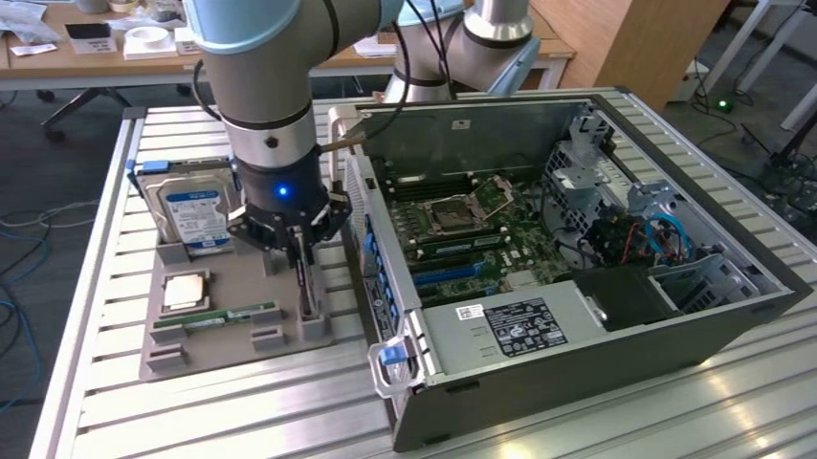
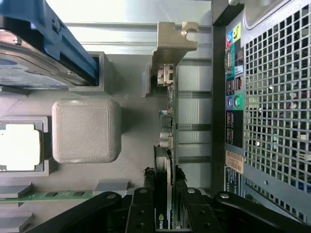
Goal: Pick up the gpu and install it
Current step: 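Pick up the gpu and move the gpu toward the slot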
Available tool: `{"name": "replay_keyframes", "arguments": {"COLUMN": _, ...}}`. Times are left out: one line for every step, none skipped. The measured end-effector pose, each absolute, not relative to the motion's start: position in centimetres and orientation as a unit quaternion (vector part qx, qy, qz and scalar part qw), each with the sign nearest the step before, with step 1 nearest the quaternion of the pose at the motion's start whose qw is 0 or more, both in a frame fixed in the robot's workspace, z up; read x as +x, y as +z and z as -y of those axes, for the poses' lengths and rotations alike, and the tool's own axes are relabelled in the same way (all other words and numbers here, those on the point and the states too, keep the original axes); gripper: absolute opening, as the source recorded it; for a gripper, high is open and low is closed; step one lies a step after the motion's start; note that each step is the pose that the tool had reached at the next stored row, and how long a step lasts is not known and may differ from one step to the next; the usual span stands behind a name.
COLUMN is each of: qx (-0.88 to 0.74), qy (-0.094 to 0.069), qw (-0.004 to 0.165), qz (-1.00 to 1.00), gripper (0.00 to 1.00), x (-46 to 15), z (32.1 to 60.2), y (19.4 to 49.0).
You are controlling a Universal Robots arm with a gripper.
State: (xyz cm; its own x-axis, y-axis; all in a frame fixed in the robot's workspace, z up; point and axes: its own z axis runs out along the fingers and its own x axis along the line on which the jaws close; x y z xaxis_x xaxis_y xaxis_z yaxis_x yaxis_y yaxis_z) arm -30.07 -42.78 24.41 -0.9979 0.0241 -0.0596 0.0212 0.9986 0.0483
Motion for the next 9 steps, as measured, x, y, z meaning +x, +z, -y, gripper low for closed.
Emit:
{"name": "replay_keyframes", "arguments": {"qx": 0.011, "qy": 0.024, "qw": 0.03, "qz": -0.999, "gripper": 0.26, "x": -30.1, "z": 42.8, "y": 24.7}}
{"name": "replay_keyframes", "arguments": {"qx": 0.011, "qy": 0.024, "qw": 0.03, "qz": -0.999, "gripper": 0.26, "x": -30.1, "z": 42.8, "y": 24.9}}
{"name": "replay_keyframes", "arguments": {"qx": 0.011, "qy": 0.024, "qw": 0.03, "qz": -0.999, "gripper": 0.26, "x": -30.1, "z": 42.8, "y": 25.2}}
{"name": "replay_keyframes", "arguments": {"qx": 0.011, "qy": 0.024, "qw": 0.03, "qz": -0.999, "gripper": 0.26, "x": -30.1, "z": 42.8, "y": 25.6}}
{"name": "replay_keyframes", "arguments": {"qx": 0.011, "qy": 0.024, "qw": 0.03, "qz": -0.999, "gripper": 0.26, "x": -30.1, "z": 42.8, "y": 25.9}}
{"name": "replay_keyframes", "arguments": {"qx": 0.011, "qy": 0.024, "qw": 0.03, "qz": -0.999, "gripper": 0.26, "x": -30.1, "z": 42.8, "y": 26.3}}
{"name": "replay_keyframes", "arguments": {"qx": 0.011, "qy": 0.024, "qw": 0.03, "qz": -0.999, "gripper": 0.26, "x": -30.1, "z": 42.8, "y": 26.6}}
{"name": "replay_keyframes", "arguments": {"qx": 0.011, "qy": 0.024, "qw": 0.03, "qz": -0.999, "gripper": 0.26, "x": -30.1, "z": 42.8, "y": 26.9}}
{"name": "replay_keyframes", "arguments": {"qx": 0.011, "qy": 0.024, "qw": 0.03, "qz": -0.999, "gripper": 0.26, "x": -30.1, "z": 42.8, "y": 27.3}}
